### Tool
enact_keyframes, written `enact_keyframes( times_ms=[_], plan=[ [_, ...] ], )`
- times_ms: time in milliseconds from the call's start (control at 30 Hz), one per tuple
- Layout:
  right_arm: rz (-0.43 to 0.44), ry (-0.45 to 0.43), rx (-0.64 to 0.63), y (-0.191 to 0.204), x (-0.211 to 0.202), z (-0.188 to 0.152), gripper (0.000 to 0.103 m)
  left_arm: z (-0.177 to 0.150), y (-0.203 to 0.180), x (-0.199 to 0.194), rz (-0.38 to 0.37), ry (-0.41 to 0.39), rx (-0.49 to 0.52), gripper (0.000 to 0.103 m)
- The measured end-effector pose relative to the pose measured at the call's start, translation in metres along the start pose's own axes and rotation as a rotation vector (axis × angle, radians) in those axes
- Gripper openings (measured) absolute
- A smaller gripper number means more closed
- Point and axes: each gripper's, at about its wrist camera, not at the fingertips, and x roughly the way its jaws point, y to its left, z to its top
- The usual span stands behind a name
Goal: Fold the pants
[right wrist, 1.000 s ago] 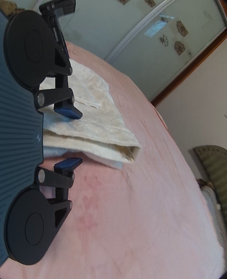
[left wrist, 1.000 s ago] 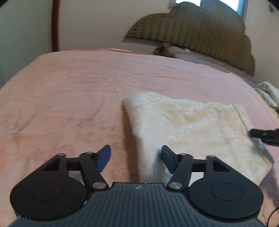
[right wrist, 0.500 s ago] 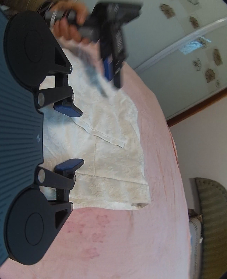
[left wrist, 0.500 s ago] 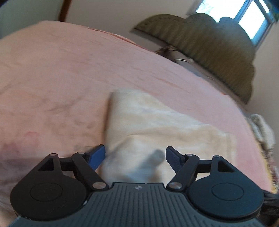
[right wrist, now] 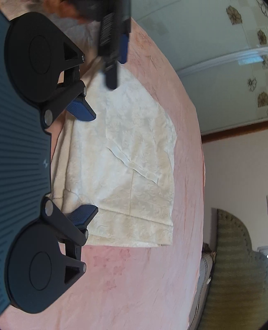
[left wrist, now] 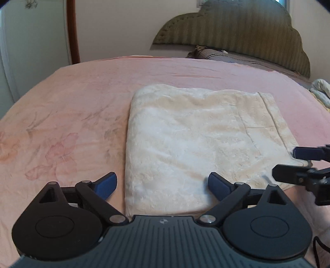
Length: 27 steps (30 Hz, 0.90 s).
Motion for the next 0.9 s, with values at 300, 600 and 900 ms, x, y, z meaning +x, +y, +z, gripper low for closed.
enact_keyframes(
  times_ms=[300, 600, 900],
  plan=[
    [0.013, 0.005, 0.239, 0.004, -0.046, -0.012, 0.103, -0.006, -0.013, -0.031, 0.038, -0.031, 0.022, 0.096],
    [-0.043, 0.114, 0.232, 0.015, -0.069, -0.034, 0.103, -0.030, -0.020, -0.049, 0.036, -0.006, 0.020, 0.096],
    [0.027, 0.131, 0.252, 0.036, -0.080, -0.052, 0.103, -0.056, -0.016, -0.059, 0.052, 0.012, 0.003, 0.096]
  ],
)
